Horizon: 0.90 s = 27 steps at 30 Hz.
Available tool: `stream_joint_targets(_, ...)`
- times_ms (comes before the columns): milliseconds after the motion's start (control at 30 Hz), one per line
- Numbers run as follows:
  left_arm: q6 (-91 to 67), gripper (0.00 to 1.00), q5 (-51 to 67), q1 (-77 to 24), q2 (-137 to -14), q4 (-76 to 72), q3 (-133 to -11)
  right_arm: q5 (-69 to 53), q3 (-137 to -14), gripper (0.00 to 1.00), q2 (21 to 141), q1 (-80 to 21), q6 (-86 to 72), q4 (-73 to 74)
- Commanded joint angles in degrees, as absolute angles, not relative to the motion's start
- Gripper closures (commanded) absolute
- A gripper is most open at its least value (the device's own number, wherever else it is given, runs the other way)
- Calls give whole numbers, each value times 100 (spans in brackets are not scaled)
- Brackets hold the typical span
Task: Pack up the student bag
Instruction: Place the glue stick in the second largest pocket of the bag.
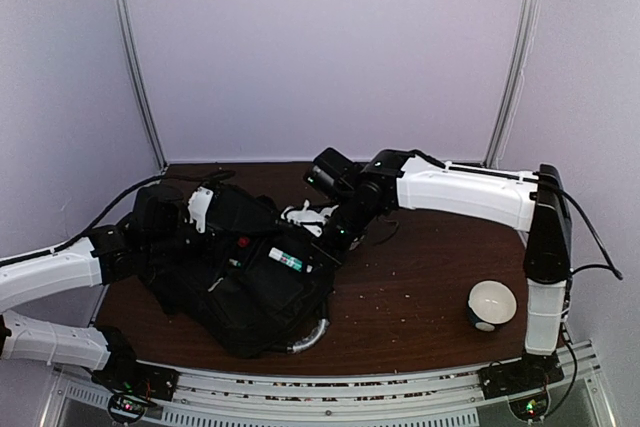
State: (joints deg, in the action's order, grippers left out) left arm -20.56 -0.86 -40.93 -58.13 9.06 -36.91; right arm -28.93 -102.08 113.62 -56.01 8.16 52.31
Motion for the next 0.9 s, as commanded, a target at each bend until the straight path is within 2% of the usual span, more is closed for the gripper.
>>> stream_joint_targets(0, -2127, 100, 125, -4122, -5589, -151, -3916, -3085, -11015, 87, 11862, -5714, -153, 5137)
stream_joint_targets(367, -2126, 100, 63, -4123, -5462, -120, -3822, -3058, -11958, 86, 12778, -5703, -1301, 5046)
stream_joint_targets(867, -2118, 100, 148, -4122, -5465, -38, -3780, -2012, -12586, 86, 13288, -5704, -2045, 4813)
